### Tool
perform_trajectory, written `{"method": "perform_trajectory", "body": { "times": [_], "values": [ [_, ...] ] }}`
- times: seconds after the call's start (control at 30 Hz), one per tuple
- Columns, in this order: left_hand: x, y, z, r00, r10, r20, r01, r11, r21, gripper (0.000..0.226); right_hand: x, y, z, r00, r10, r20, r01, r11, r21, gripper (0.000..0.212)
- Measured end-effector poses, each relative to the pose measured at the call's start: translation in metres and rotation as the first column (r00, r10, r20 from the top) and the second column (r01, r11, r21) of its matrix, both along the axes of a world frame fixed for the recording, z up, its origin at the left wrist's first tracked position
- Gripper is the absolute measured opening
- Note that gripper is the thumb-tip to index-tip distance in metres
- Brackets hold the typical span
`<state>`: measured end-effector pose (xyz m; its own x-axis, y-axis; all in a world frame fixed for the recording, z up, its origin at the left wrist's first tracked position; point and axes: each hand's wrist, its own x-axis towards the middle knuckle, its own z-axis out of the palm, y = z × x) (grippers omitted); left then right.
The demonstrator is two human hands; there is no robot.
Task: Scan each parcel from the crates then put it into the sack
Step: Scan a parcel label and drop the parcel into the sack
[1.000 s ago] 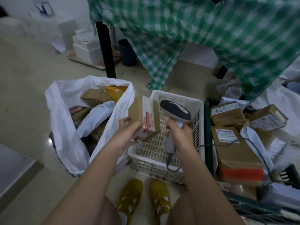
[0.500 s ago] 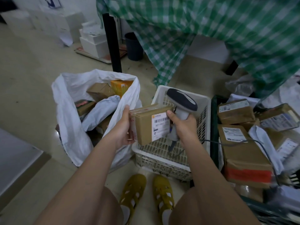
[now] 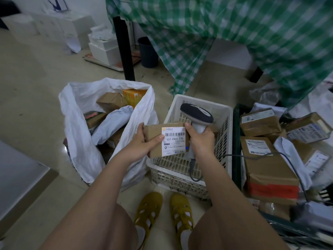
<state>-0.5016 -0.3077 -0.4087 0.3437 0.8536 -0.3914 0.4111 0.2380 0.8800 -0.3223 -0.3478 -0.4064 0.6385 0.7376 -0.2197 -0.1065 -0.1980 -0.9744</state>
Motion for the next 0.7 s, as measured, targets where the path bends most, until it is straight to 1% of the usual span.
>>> {"method": "perform_trajectory", "body": {
  "times": [0.03,0.1,0.17,0.23,0.27,0.33,0.43,0.5,0.6,0.7],
  "values": [
    [-0.001,0.0,-0.001,0.999,0.012,0.053,-0.009,0.999,-0.04,0.1,0.0,0.0,0.001,1.0,-0.001,-0.019,0.001,1.0,-0.005,0.022],
    [-0.001,0.002,-0.003,0.988,0.091,0.121,-0.082,0.994,-0.077,0.089,0.001,0.0,0.006,0.998,0.002,-0.066,-0.002,1.0,-0.01,0.016],
    [-0.002,0.004,-0.006,0.968,0.182,0.175,-0.169,0.982,-0.083,0.075,0.003,-0.003,0.011,0.996,0.006,-0.086,-0.005,1.0,0.008,0.009],
    [-0.002,0.008,-0.009,0.941,0.265,0.213,-0.253,0.964,-0.079,0.061,0.003,-0.01,0.016,0.999,0.038,-0.034,-0.037,0.999,0.016,0.007],
    [-0.002,0.01,-0.011,0.925,0.302,0.232,-0.29,0.953,-0.084,0.056,0.002,-0.015,0.018,0.998,0.069,-0.001,-0.069,0.998,0.011,0.01],
    [-0.002,0.012,-0.013,0.901,0.343,0.265,-0.332,0.939,-0.086,0.054,0.0,-0.024,0.02,0.986,0.163,0.044,-0.163,0.987,0.008,0.015],
    [0.0,0.015,-0.015,0.885,0.356,0.299,-0.333,0.934,-0.127,0.054,-0.003,-0.036,0.02,0.939,0.329,0.102,-0.329,0.944,-0.023,0.018],
    [0.002,0.018,-0.015,0.876,0.372,0.307,-0.336,0.927,-0.164,0.05,-0.003,-0.042,0.019,0.906,0.402,0.133,-0.398,0.916,-0.059,0.021],
    [0.003,0.02,-0.017,0.862,0.394,0.319,-0.355,0.918,-0.175,0.046,-0.001,-0.049,0.021,0.891,0.436,0.125,-0.431,0.9,-0.064,0.024],
    [0.003,0.02,-0.019,0.854,0.406,0.326,-0.373,0.914,-0.162,0.048,0.003,-0.055,0.023,0.882,0.449,0.14,-0.445,0.893,-0.06,0.028]
  ]
}}
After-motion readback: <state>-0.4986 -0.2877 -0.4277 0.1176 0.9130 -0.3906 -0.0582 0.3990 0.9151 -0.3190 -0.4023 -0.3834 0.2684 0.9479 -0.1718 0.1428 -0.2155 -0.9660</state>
